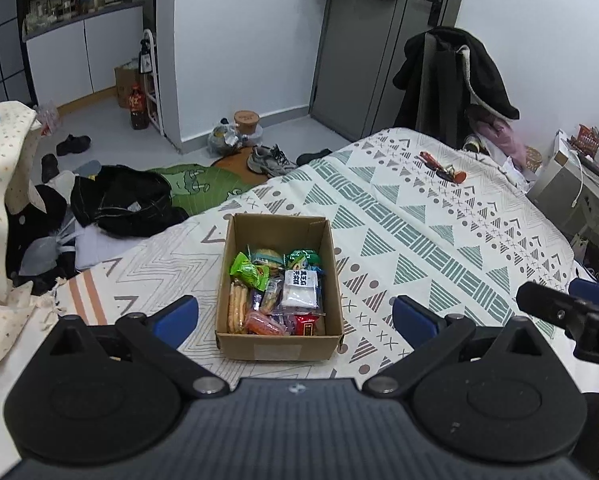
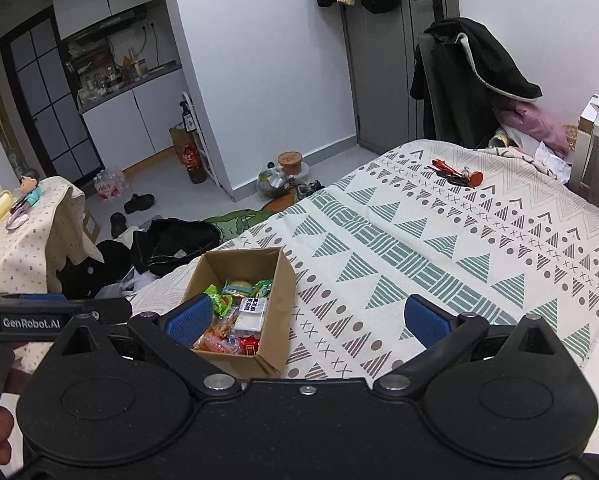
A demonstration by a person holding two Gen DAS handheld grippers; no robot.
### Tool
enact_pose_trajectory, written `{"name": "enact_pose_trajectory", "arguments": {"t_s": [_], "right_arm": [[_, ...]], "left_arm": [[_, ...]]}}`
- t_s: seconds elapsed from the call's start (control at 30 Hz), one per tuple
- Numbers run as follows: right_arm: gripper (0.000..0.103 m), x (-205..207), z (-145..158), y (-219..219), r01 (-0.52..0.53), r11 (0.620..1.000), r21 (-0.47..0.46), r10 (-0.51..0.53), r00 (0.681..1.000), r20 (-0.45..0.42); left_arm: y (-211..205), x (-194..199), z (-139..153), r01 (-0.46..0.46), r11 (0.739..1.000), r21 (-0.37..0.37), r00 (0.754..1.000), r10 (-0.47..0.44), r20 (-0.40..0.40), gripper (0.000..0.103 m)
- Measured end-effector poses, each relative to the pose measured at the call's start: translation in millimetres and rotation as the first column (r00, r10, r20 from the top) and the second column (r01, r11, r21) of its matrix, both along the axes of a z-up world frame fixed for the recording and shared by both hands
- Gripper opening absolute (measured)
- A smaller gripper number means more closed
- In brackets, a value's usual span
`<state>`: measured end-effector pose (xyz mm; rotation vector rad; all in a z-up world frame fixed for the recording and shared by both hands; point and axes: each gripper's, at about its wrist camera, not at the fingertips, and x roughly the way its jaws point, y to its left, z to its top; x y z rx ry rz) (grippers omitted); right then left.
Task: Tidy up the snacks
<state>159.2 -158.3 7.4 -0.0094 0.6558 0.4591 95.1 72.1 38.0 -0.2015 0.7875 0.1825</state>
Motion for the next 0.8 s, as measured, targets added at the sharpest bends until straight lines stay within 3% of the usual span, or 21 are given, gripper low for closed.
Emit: {"name": "enact_pose_trajectory", "arguments": {"t_s": [0.23, 0.8], "right_arm": [[0.103, -22, -1, -5, 0.008, 1.000, 0.003, -0.008, 1.000, 0.029], [0.103, -59, 0, -15, 0.023, 1.000, -0.008, -0.023, 0.996, 0.084]], "left_arm": [[-3, -24, 7, 0.001, 0.999, 0.034, 0.999, -0.003, 0.038, 0.103], [-6, -57, 10, 0.011, 0.999, 0.032, 0.997, -0.013, 0.070, 0.103]]}}
